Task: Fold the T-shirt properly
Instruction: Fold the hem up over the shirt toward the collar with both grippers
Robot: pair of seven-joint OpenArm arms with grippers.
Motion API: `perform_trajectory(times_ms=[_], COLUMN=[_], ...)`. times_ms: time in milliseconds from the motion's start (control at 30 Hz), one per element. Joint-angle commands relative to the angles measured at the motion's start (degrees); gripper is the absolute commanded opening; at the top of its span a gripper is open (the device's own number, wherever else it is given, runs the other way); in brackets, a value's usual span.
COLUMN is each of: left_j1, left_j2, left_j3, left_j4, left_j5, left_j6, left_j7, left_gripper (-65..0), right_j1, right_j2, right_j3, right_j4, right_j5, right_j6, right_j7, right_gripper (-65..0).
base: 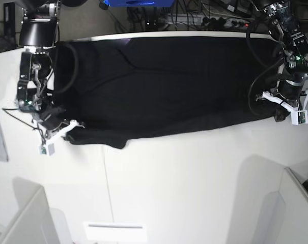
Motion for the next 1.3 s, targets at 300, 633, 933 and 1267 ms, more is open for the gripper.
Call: perform_trajectory(times_ms=[300, 633, 933, 1267], left_j1=[4.6, 10.3, 12.8, 15.4], left_j2=[-0.3, -3.3, -3.6, -3.5], left_j3=[-2.1, -10.1, -10.3, -13.6], left_j4=[1.2, 1.2, 1.2, 1.3], left_j5=[-0.5, -16.1, -17.3, -17.5], left_j6=[-6.1, -7.4, -7.4, -7.4], left_j7=[-1.0, -1.0, -1.0, -1.0], left_gripper=[-65.0, -65.0, -65.0, -65.0], right_j1=[-5.0, -8.0, -12.3, -17.1], right_j2=[0.9, 0.4, 0.0, -2.3], right_j3=[0.4, 5.3, 7.9, 13.6], right_j4=[10.2, 18.4, 25.1, 27.1], right_j5=[1.0, 1.2, 1.2, 4.5], right_j6=[0.3, 0.3, 0.3, 0.8], right_j7=[-1.0, -9.0, -12.9, -18.2], right_gripper=[-65.0, -65.0, -65.0, -65.0])
